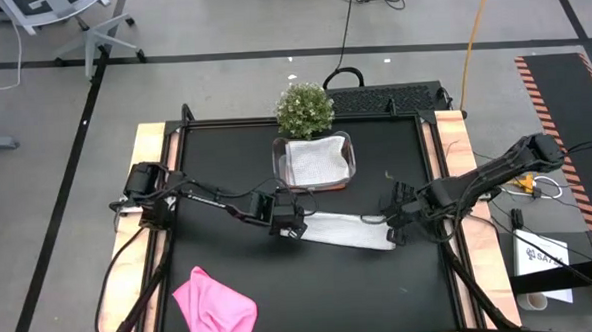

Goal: Fold microfiber towels
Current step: Fold the gray microfiber towel on the table

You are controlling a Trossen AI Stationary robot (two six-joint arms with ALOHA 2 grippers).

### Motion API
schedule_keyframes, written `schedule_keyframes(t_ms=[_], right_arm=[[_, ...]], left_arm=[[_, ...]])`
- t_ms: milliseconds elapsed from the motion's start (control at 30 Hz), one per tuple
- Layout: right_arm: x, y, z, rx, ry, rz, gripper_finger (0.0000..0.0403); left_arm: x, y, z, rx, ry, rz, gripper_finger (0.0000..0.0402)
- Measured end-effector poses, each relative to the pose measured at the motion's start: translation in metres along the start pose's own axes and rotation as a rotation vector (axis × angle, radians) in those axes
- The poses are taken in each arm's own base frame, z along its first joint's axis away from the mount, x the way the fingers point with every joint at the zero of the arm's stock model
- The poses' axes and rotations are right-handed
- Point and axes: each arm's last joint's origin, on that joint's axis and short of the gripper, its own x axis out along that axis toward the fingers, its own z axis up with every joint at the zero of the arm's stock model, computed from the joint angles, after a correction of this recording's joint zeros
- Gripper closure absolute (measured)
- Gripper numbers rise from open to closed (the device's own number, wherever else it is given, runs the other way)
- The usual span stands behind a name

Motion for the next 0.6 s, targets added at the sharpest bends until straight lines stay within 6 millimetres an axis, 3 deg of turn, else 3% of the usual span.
schedule_keyframes(t_ms=[267,600], right_arm=[[-0.018,0.002,0.010,0.114,-0.186,0.142,0.0309],[0.009,0.025,0.018,0.070,-0.127,0.178,0.0309]], left_arm=[[0.001,0.002,0.002,-0.013,-0.024,0.018,0.0375],[0.001,0.002,0.002,-0.014,-0.028,0.020,0.0375]])
